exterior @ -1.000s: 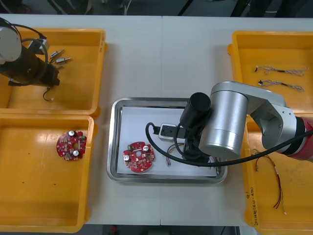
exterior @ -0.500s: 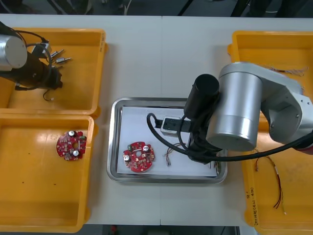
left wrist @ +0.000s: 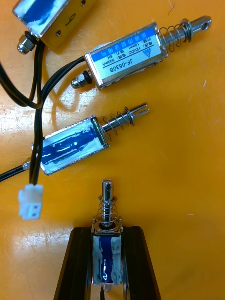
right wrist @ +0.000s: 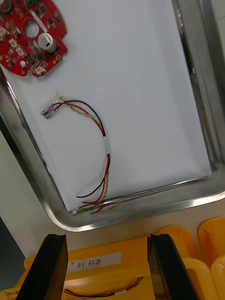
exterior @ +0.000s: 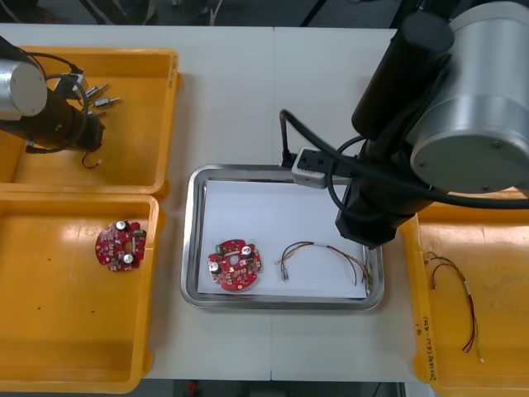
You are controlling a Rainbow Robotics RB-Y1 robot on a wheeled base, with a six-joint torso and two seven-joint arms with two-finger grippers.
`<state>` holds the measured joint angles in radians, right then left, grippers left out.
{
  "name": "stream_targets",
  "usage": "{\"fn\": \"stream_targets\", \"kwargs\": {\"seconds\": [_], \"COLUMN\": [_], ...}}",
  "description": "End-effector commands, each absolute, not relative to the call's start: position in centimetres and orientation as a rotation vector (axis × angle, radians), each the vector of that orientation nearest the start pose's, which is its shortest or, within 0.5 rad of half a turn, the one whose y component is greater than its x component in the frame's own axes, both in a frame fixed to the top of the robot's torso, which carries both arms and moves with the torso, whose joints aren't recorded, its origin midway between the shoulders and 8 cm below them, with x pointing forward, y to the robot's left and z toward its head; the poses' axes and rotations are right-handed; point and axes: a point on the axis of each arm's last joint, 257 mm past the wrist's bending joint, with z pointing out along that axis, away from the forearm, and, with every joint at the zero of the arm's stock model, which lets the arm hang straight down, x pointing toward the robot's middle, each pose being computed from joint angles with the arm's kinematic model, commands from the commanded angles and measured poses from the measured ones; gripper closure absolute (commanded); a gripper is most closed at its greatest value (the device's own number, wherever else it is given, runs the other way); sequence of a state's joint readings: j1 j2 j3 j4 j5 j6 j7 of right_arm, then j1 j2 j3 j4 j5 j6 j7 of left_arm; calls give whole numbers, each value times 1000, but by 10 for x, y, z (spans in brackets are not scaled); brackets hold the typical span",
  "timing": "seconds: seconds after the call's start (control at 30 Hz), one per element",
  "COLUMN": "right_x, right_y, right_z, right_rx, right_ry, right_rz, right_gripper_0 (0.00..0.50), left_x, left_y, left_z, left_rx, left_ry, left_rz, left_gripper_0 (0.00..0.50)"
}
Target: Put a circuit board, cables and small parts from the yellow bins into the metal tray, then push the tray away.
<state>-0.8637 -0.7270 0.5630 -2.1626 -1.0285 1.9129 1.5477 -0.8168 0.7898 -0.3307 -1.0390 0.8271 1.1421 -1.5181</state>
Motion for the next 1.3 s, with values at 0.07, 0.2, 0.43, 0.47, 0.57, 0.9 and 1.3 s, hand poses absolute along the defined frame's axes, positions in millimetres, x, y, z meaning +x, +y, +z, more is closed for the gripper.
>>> {"fn": "stream_targets", "kwargs": {"seconds": [0.07,0.2,0.43,0.47,0.57,0.9,1.3], "right_x": [396,399,415,417,425,459,495], "right_y": [-125,-141,-180,-184,-197,-246,-316], "right_z": [-87,-73,-50,-50,-47,-29,-11], "right_rx": [-1436,-1382,-1223,-1206,-1142,-826,-421], "right_ry": [2265,2294,2353,2364,2397,2498,2561], "right_rz": [-148,-128,-156,-162,-181,-163,-161], "right_gripper_0": [0,0,0,0,0,0,0], "left_x": [622,619,615,613,608,583,552], "left_y": [363,367,377,376,375,370,341], "left_z": [-191,-192,-176,-174,-164,-126,-96], "left_rx": [277,269,243,237,217,142,62], "left_ry": [2482,2495,2499,2504,2516,2566,2597], "left_rz": [99,104,100,92,78,114,126], "left_gripper_0": [500,500,500,500,500,500,500]}}
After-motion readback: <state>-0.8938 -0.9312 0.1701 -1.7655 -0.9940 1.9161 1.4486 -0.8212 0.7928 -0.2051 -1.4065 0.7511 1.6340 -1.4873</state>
